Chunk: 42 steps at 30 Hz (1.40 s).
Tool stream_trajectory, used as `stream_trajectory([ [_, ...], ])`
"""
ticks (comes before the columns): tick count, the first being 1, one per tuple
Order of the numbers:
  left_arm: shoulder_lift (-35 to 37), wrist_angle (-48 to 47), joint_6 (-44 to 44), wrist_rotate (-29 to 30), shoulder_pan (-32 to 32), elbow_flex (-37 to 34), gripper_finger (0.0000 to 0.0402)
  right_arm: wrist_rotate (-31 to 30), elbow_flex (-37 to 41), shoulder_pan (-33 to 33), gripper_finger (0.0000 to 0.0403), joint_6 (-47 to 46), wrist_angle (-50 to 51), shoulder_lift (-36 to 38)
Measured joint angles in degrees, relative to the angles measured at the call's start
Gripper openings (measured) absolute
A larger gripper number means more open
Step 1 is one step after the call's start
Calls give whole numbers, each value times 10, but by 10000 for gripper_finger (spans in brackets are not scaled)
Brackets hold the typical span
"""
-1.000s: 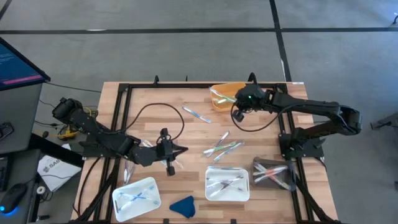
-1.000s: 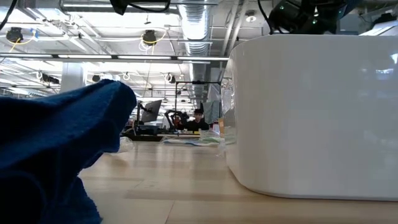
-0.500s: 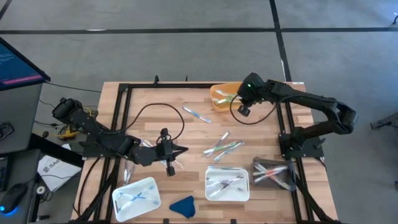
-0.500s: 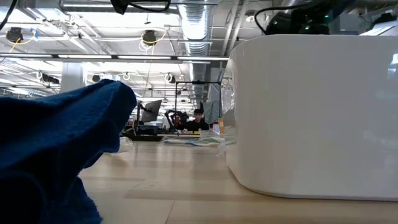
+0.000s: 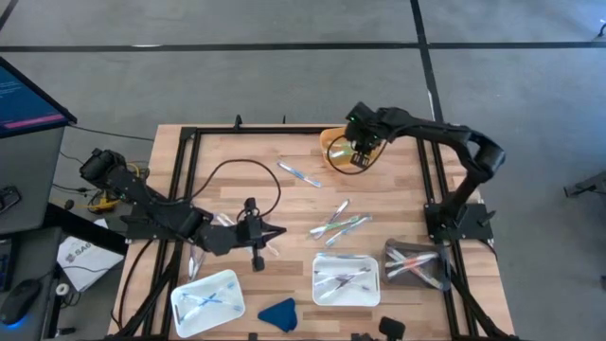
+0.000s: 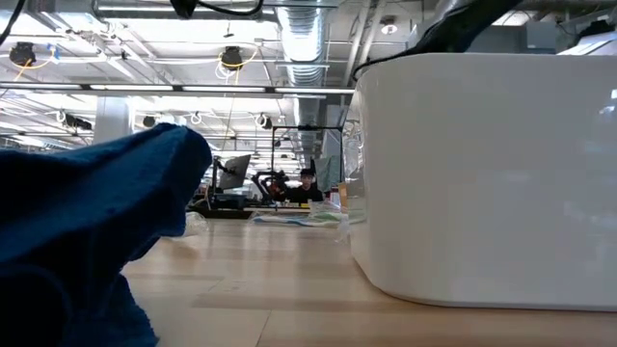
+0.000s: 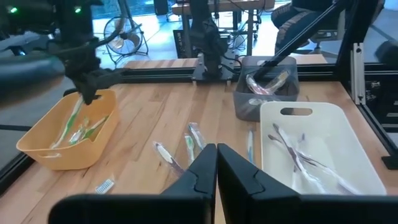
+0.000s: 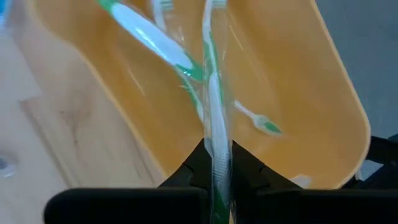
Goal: Pick & Place Toothbrushes
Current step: Put the green toothbrush into the yellow bin, then put the blue toothbrush into the left white bin
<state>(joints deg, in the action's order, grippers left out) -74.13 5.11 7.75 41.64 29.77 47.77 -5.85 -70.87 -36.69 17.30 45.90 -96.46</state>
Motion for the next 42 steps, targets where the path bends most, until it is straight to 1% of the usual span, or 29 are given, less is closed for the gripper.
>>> stream_trajectory([
  [4,0,0,0,0,8,0,5,0,-9,-9,22,12,8,-24],
  [11,0,1,2,0,11,0,6,-1,-10,-18,71,22,21,-36],
  [19,0,2,2,0,11,0,6,-1,-10,-12,120,20,2,-2],
  [25,0,3,2,0,11,0,4,-1,-10,-12,166,8,-29,33],
  [28,0,3,2,0,11,0,4,27,-10,-7,176,14,-33,42],
  [30,0,3,2,0,11,0,4,42,-10,-3,166,15,-33,41],
  [32,0,3,2,0,11,0,4,58,-10,5,139,8,-44,33],
  [34,0,4,2,0,11,0,4,82,-9,9,94,-9,-49,22],
  [36,0,5,2,0,11,0,4,106,-9,12,38,-28,-59,12],
  [37,0,5,2,0,11,0,4,114,-10,14,20,-40,-63,6],
  [38,0,5,2,0,11,0,4,118,-10,16,13,-57,-65,1],
  [42,0,6,2,0,11,0,4,115,-10,17,10,-111,-82,-20],
])
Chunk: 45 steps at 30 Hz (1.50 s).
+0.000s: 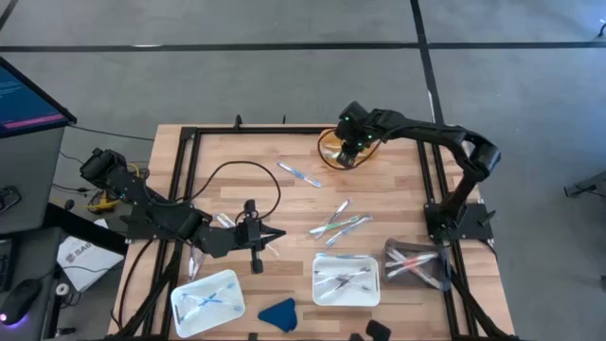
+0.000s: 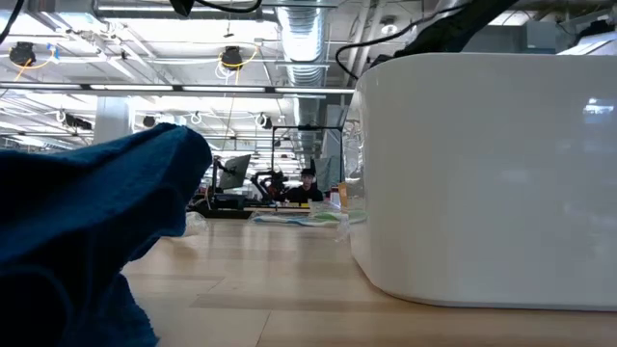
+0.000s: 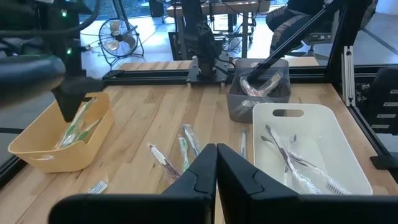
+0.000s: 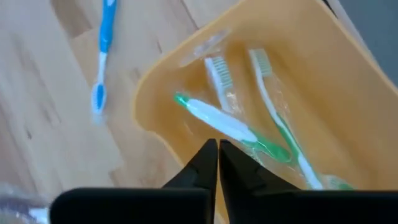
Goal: Pick & Place Toothbrushes
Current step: Put the blue toothbrush into the left white bin
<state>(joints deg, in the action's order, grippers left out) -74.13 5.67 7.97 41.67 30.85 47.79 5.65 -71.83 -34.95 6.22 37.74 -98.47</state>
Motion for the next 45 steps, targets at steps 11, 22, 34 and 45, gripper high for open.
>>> stream_trajectory([
  [11,0,-1,0,0,0,0,4,-12,0,2,1,-54,-29,-45],
  [22,0,-1,0,-2,0,0,4,-12,0,11,1,-63,-33,-86],
  [34,0,-2,0,-11,0,0,4,-12,-14,12,0,-63,-16,-83],
  [45,0,-3,0,-11,0,0,4,-12,-66,16,0,-47,33,-83],
])
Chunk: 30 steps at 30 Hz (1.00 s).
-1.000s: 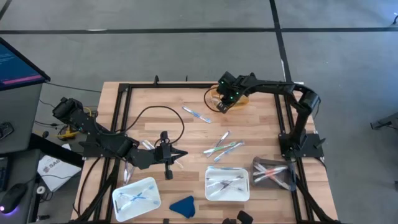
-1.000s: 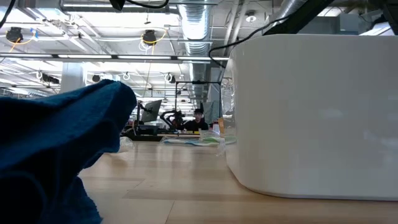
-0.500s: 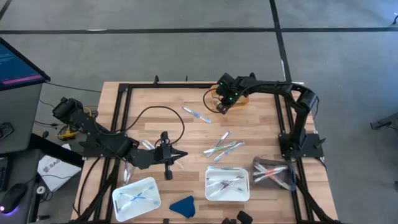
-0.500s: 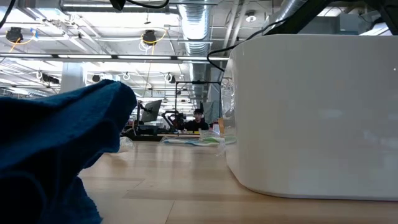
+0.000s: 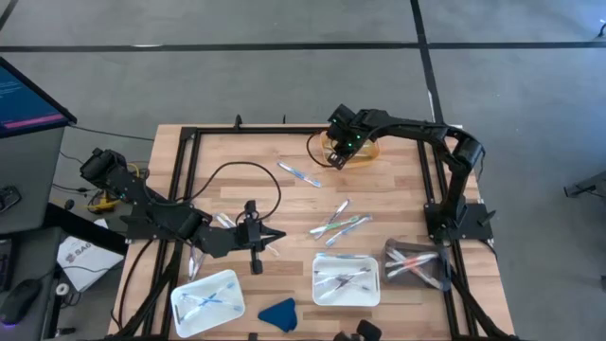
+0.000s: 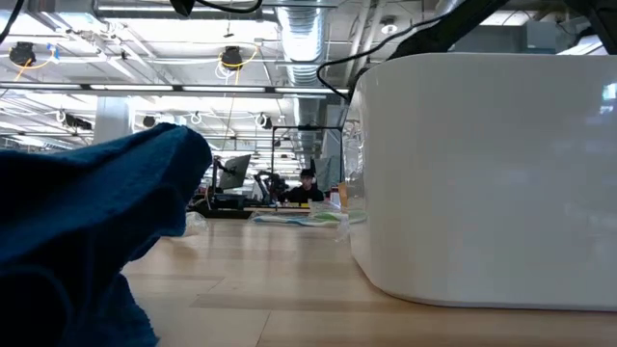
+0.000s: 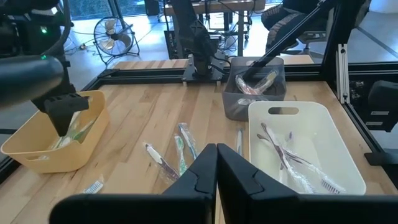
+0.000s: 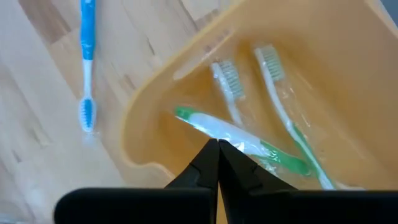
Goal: Pick & Place Toothbrushes
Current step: Put the blue toothbrush into the left white bin
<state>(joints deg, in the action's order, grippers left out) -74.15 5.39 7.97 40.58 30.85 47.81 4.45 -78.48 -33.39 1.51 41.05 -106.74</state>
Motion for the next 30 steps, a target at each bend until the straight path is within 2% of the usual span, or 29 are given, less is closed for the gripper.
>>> stream_trajectory([
  [14,0,0,5,0,0,0,4,0,-27,46,0,6,38,11],
  [30,0,0,5,0,0,0,4,-2,-26,146,0,6,52,150],
])
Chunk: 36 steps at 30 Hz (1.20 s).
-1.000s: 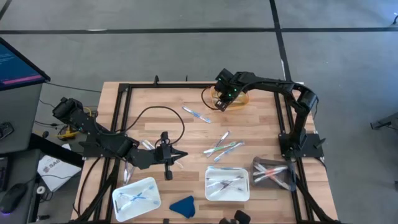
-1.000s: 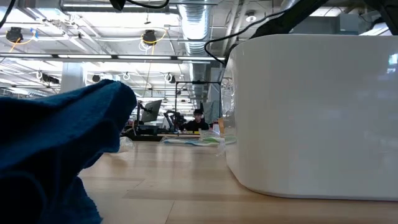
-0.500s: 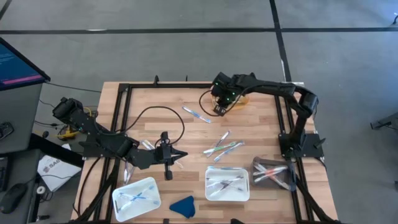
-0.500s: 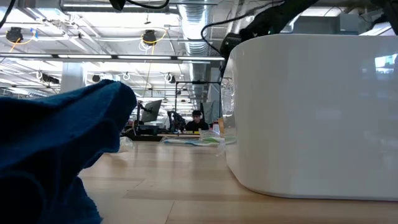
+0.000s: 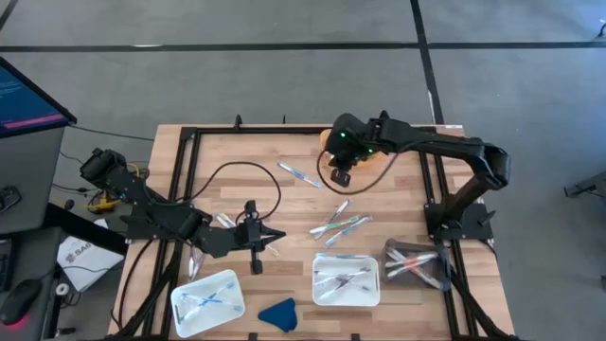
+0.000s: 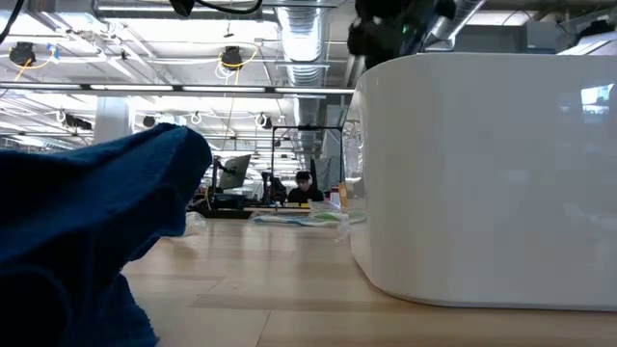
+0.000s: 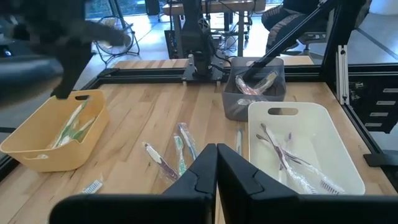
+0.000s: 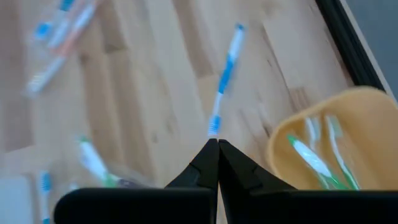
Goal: Pick & Place Toothbrushes
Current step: Put the blue toothbrush into the left white bin
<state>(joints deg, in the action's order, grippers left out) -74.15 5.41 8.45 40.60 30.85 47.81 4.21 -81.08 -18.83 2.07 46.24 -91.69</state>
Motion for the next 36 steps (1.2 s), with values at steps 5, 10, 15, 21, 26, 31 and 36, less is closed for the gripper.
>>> stream_trajectory([
  [5,0,0,0,0,0,0,4,0,0,47,0,0,-5,30],
  [10,0,0,0,0,0,0,4,0,0,99,0,12,-24,42],
  [15,0,0,0,0,0,0,4,0,0,150,0,10,-31,43],
  [21,0,0,0,0,0,0,4,1,0,217,0,12,-80,43],
  [26,0,0,0,0,0,0,4,3,0,260,0,29,-88,43],
  [31,0,-5,0,-22,0,0,4,3,0,290,0,30,-92,43],
  [36,0,-12,4,-143,0,0,4,3,3,311,0,54,-96,43],
])
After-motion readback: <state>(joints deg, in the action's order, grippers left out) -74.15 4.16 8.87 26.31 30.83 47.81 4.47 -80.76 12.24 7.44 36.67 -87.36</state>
